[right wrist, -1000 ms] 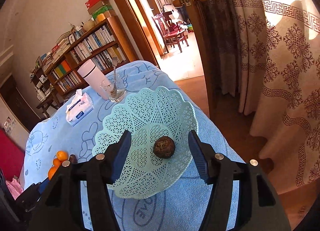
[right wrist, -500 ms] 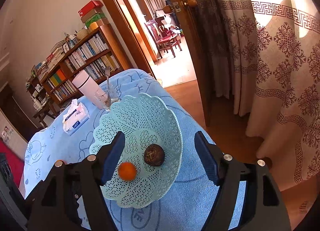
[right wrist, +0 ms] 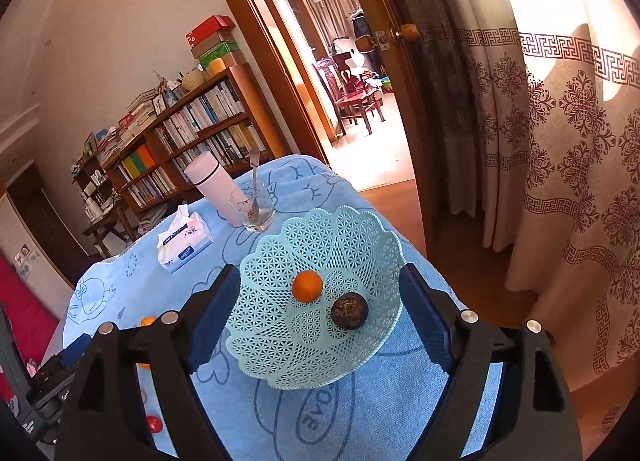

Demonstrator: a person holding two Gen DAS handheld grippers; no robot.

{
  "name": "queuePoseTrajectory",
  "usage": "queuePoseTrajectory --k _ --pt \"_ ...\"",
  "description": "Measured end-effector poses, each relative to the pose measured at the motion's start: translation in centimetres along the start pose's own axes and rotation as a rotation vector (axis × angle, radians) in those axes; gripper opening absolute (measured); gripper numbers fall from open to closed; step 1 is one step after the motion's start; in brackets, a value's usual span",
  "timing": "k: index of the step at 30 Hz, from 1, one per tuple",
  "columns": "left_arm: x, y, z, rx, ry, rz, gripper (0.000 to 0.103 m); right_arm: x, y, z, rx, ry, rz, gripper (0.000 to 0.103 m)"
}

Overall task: Organize fruits
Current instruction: 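Move the left tool back to the table and grasp another orange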

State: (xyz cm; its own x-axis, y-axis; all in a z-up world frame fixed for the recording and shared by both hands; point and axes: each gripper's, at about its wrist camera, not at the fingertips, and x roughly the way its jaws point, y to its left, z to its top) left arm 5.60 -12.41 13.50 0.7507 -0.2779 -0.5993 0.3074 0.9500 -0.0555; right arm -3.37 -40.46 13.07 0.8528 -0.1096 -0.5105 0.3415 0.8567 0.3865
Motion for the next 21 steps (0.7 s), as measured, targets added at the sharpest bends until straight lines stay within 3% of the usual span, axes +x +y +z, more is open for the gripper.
queuePoseTrajectory --k 9,21 --pt "-2.2 4.8 -2.0 -0.048 0.023 0.074 0.092 -0.4 1.3 -0.5 -0.036 0.006 0.032 0.084" --pt "0.3 8.5 -5.0 -0.116 0.104 0.133 0.092 1.0 2.9 -2.0 -0.078 0.069 0.053 0.084"
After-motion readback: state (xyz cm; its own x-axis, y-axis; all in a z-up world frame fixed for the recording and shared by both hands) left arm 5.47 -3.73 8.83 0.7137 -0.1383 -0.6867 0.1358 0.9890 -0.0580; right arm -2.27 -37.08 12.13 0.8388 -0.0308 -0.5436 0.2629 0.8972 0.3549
